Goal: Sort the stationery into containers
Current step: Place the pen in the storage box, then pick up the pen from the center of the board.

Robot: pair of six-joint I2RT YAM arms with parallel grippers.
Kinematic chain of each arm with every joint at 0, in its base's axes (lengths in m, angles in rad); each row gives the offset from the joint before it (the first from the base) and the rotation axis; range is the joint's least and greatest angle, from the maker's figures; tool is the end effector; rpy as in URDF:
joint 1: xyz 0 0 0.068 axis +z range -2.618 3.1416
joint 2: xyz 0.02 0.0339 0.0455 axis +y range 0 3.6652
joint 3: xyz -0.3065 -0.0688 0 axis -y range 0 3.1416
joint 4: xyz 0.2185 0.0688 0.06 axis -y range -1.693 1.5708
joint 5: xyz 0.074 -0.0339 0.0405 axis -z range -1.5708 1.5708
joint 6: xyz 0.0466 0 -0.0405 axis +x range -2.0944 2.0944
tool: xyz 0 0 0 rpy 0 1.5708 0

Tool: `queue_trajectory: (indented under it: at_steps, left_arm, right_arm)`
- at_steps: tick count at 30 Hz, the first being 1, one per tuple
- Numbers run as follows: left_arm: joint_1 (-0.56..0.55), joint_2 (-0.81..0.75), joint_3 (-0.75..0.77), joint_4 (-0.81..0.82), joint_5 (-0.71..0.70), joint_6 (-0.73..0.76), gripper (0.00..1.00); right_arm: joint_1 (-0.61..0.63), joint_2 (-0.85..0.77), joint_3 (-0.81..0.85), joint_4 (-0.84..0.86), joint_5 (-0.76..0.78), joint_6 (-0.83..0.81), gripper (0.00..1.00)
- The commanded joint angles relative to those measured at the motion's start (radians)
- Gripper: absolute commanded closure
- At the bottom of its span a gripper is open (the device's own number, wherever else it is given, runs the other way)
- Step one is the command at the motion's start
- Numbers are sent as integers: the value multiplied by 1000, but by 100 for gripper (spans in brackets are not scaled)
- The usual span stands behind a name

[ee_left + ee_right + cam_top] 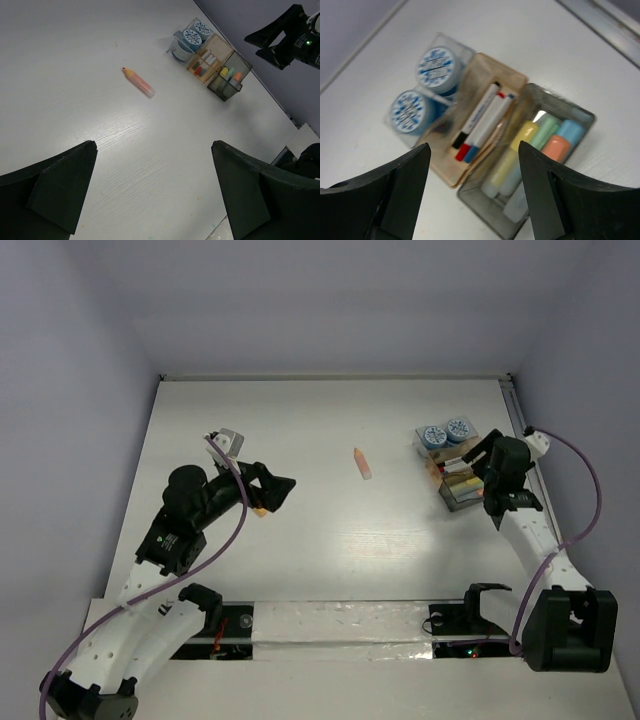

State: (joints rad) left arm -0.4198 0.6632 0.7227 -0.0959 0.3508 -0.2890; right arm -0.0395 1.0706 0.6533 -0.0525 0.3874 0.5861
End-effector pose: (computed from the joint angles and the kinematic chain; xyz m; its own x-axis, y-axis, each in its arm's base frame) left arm 0.0946 -0.0597 0.3708 -0.2303 -0.1903 -0.9543 0.6580 0.6921 -0.2968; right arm 0.2007 -0.0255 0.2957 -0.1705 0.5193 -0.8374 0.5611 0.7498 0.3507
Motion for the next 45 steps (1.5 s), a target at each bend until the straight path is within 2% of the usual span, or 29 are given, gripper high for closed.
queue_trajectory:
  at_steps: [1, 3, 4, 7, 10, 12, 18, 22, 29, 36, 43, 44, 45]
  left_arm:
    - [-7, -8, 52, 27, -13, 10, 1]
    - [-7, -5, 52, 22, -29, 8, 1]
    - [-7, -5, 52, 21, -36, 7, 1]
    - [4, 6, 53, 13, -53, 5, 1]
    - [15, 7, 52, 15, -61, 5, 1]
    - [26, 6, 49, 19, -64, 5, 1]
    - [44, 24, 44, 24, -58, 4, 1]
    - [53, 41, 46, 22, -58, 2, 1]
    - [72, 58, 44, 21, -65, 1, 1]
    - [92, 78, 44, 24, -58, -6, 1]
    - [101, 133, 41, 28, 5, -7, 1]
    - [101, 136, 40, 31, 13, -7, 1]
    - [101, 141, 38, 41, 29, -10, 1]
  right_arm:
    - [30, -34, 65, 42, -220, -91, 23]
    - [91, -14, 92, 42, -265, -127, 23]
    - [177, 15, 123, 42, -262, -149, 23]
    - [306, 89, 207, 8, -300, -213, 19]
    - [368, 216, 291, -62, -376, -261, 19]
    - [437, 314, 379, -98, -339, -305, 19]
    - [493, 621, 639, -280, -314, -376, 21]
    - [503, 764, 736, -311, -312, -394, 25]
    - [523, 939, 858, -356, -338, -431, 29]
    - [532, 1038, 905, -348, -346, -431, 34]
    - [562, 1109, 960, -363, -272, -431, 66]
    - [563, 1115, 970, -377, -274, -430, 77]
    - [563, 1118, 979, -385, -272, -419, 85]
